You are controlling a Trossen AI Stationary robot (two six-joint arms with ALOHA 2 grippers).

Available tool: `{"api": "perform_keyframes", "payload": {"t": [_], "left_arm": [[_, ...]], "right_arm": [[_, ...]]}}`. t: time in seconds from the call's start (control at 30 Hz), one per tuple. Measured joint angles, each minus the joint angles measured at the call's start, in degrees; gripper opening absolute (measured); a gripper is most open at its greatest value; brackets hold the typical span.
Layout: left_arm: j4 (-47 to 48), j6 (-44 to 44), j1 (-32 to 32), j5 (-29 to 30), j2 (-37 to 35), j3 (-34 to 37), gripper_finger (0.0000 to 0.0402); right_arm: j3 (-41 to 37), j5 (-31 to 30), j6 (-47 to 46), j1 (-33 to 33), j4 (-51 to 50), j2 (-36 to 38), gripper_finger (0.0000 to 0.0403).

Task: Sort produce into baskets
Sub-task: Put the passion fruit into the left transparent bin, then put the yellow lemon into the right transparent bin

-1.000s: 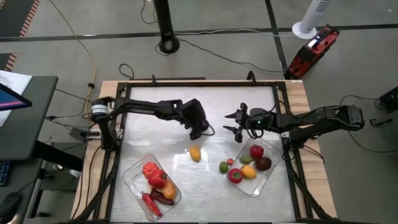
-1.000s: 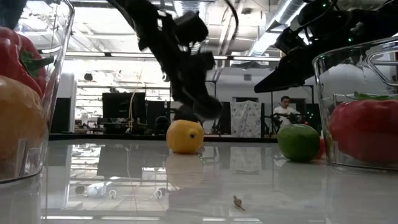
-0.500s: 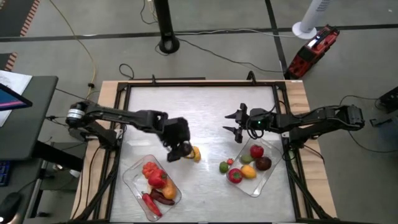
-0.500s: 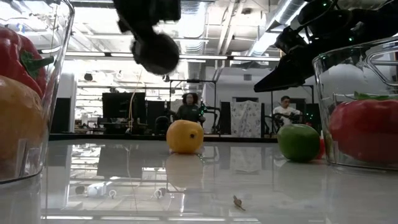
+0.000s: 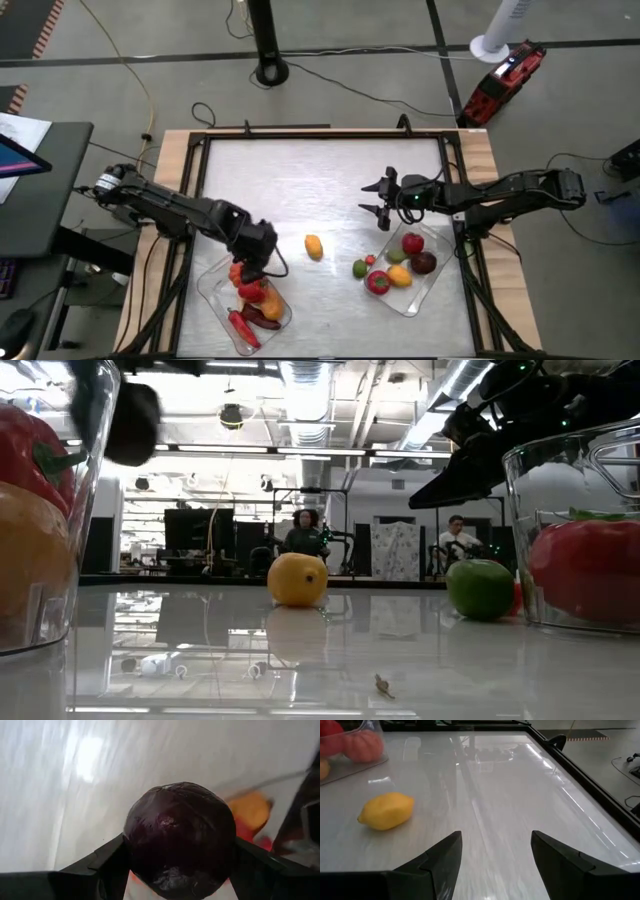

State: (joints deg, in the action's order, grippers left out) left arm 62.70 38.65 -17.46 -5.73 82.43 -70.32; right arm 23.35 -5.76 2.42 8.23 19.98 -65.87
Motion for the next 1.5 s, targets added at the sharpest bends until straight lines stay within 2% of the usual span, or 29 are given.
{"api": "perform_keyframes", "payload": {"t": [0.23, 0.37, 0.7, 0.83, 1.0, 1.17, 1.23, 1.33, 1.5], "left_arm": [[9.4, 12.1, -4.9, -1.4, 0.0, 0.0, 0.0259], [10.7, 17.5, -6.7, -1.0, 0.0, 0.0, 0.0263], [10.9, 19.5, -7.6, -2.2, 0.0, 0.0, 0.0323], [10.9, 19.1, -7.1, -4.3, 0.0, 0.0, 0.0325], [10.5, 17.2, -6.7, -3.6, 0.0, 0.0, 0.0325], [8.3, 12.5, -4.6, 0.8, 0.0, 0.0, 0.0325], [7.2, 10.1, -3.6, 4.5, 0.0, 0.0, 0.0325], [5.7, 5.7, -2.1, 13.3, 0.0, 0.0, 0.0325], [4.0, -5.5, 0.7, 32.4, -0.3, 0.0, 0.0325]], "right_arm": [[0.0, 0.0, 0.0, 0.0, 0.1, 0.0, 0.0266], [0.0, 0.0, 0.0, 0.0, 0.1, 0.0, 0.0266], [0.0, 0.0, 0.0, 0.0, 0.0, 0.0, 0.0266], [0.0, 0.0, 0.0, 0.0, 0.0, 0.0, 0.0266], [0.0, 0.0, -0.6, 0.0, 0.0, 0.0, 0.0266], [0.0, 0.1, -0.9, 0.0, 0.0, 0.0, 0.0266], [0.0, 0.5, -1.3, 0.0, 0.0, 0.0, 0.0266], [0.0, 2.6, -2.6, -0.1, 0.0, 0.0, 0.0266], [1.5, 4.2, -3.0, -2.4, -0.6, -0.2, 0.0266]]}}
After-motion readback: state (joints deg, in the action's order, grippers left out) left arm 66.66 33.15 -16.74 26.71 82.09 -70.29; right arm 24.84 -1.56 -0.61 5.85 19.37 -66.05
